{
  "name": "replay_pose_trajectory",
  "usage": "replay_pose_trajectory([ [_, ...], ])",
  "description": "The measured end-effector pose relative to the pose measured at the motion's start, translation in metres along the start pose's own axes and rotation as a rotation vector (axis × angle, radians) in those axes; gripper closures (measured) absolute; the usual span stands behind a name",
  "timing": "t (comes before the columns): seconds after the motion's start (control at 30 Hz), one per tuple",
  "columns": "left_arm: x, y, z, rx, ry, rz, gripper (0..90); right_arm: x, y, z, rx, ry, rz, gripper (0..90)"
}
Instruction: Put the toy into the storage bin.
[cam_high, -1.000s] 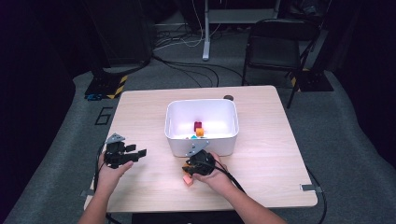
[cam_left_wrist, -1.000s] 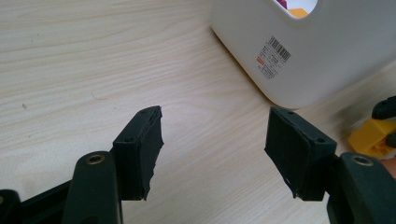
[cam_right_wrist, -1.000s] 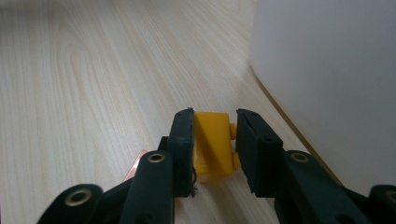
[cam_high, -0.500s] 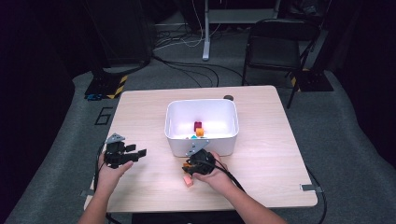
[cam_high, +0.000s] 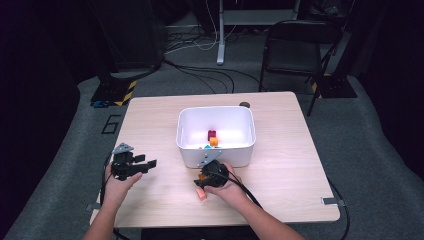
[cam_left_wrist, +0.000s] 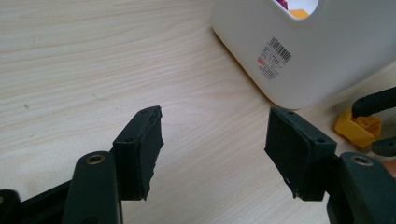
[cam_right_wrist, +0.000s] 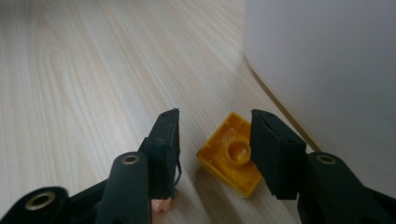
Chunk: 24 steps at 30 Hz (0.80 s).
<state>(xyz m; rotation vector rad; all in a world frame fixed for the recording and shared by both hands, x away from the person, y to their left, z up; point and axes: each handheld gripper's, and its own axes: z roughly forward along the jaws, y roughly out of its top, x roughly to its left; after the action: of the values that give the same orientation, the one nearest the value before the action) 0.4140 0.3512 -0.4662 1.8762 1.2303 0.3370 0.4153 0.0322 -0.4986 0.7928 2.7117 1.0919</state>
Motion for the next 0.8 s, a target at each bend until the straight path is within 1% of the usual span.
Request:
replay_pose_trajectory([
  [0.07,0.0,0.0,0.0,0.001,-0.001,-0.001,35.8,0.0,0.0,0.001,-0.007,-0.003,-0.009,54.5],
  [0.1,0.0,0.0,0.0,0.002,0.001,0.0,35.8,0.001,0.001,0.001,-0.004,-0.008,0.0,55.9],
  [0.17,0.0,0.0,0.0,0.0,0.0,0.0,35.8,0.002,0.001,0.0,-0.015,-0.009,-0.013,56.3],
  [0.2,0.0,0.0,0.0,0.0,0.002,0.0,35.8,0.002,0.001,-0.002,-0.022,-0.007,-0.026,56.0],
  [0.27,0.001,0.0,-0.001,-0.002,0.003,-0.001,35.8,0.004,0.001,-0.006,-0.039,-0.012,-0.014,53.9],
  [0.3,0.0,0.0,-0.001,-0.004,0.004,-0.001,35.8,0.004,0.002,-0.01,-0.046,-0.019,-0.019,51.5],
  [0.33,0.0,0.0,-0.001,-0.004,0.004,-0.001,35.8,0.004,0.002,-0.01,-0.046,-0.019,-0.019,51.5],
  [0.37,0.0,0.0,0.0,-0.005,0.004,0.0,35.8,0.003,0.001,-0.012,-0.038,-0.031,-0.022,49.6],
  [0.4,0.0,0.0,0.0,-0.004,0.004,0.001,35.8,0.003,0.001,-0.012,-0.033,-0.034,-0.011,48.8],
  [0.47,-0.001,0.0,0.0,-0.005,0.003,0.001,35.8,0.001,-0.001,-0.011,-0.018,-0.033,-0.011,48.0],
  [0.5,-0.001,0.0,0.0,-0.009,0.001,0.001,35.8,0.001,-0.002,-0.009,-0.012,-0.038,-0.002,47.9],
  [0.53,-0.001,0.0,0.0,-0.009,0.001,0.001,35.8,0.001,-0.002,-0.009,-0.012,-0.038,-0.002,47.9],
  [0.57,-0.001,0.0,0.0,-0.007,0.001,0.001,35.8,-0.001,-0.004,-0.007,-0.01,-0.042,-0.013,47.3],
  [0.6,0.0,0.0,0.0,0.002,-0.003,0.003,35.8,-0.001,-0.004,-0.006,-0.009,-0.046,-0.012,46.8],
  [0.67,0.0,0.0,0.001,0.001,-0.002,0.003,35.8,-0.002,-0.005,-0.005,-0.004,-0.05,-0.005,46.2],
  [0.8,0.0,0.0,0.0,0.0,-0.002,-0.001,35.8,-0.003,-0.005,0.003,0.013,-0.042,0.0,46.1],
])
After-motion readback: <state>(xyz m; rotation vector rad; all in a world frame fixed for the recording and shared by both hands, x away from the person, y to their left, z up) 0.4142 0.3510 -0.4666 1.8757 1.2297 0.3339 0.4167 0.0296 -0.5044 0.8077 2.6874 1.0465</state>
